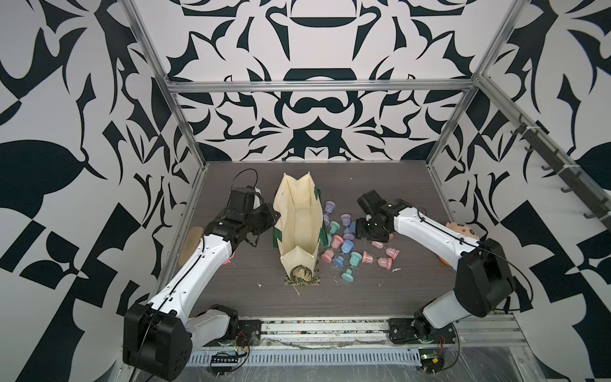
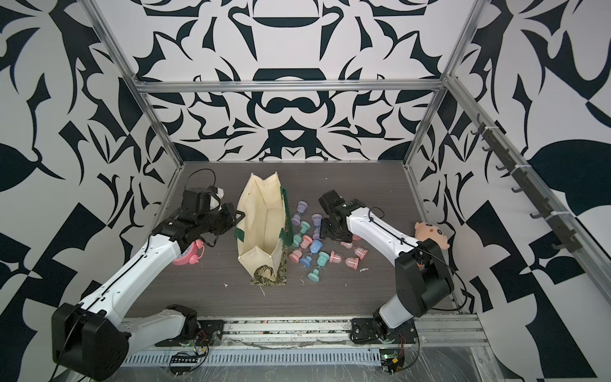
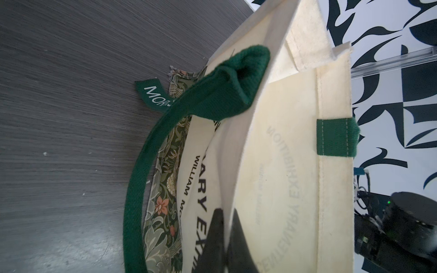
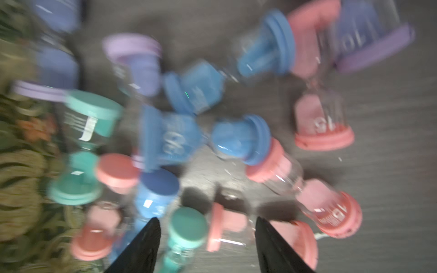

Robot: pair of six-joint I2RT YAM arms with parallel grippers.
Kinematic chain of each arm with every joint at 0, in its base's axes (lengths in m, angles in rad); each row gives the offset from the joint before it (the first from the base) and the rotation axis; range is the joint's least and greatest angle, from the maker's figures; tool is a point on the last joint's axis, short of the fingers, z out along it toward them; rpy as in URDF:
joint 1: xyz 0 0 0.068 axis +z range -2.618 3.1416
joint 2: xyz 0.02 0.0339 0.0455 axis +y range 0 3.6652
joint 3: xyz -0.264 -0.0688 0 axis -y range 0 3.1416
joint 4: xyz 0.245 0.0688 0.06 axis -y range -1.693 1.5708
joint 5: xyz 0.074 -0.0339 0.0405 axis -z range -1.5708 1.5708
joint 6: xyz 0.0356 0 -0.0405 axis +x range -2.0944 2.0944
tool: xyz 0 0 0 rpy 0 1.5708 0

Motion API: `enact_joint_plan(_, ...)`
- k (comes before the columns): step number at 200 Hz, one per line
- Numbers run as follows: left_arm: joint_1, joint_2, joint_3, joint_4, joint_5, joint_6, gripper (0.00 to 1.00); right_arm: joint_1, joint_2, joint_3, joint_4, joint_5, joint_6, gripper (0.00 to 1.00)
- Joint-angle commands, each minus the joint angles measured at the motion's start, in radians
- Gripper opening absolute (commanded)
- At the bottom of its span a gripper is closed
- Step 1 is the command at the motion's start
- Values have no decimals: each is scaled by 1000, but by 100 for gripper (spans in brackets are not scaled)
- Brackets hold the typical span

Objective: Put the hourglass into the canvas bag
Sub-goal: Pick up the hourglass from the center of the board.

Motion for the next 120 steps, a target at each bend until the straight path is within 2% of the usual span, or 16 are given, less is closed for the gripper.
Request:
enact_joint_plan(1, -1, 4, 3, 3, 16, 0, 13, 13, 15, 96, 16, 25, 26, 69)
enact_joint_plan(27, -1, -6, 13, -8, 6, 2, 15, 29, 81, 195, 57, -3, 40, 64)
enact_joint_plan(65, -1, -26, 13, -10, 7, -3, 16, 47, 272, 389, 53, 0, 44, 62)
enact_joint_plan(120, -1, -20, 6, -2, 21, 3, 2, 64, 514, 589, 58, -40, 62, 64)
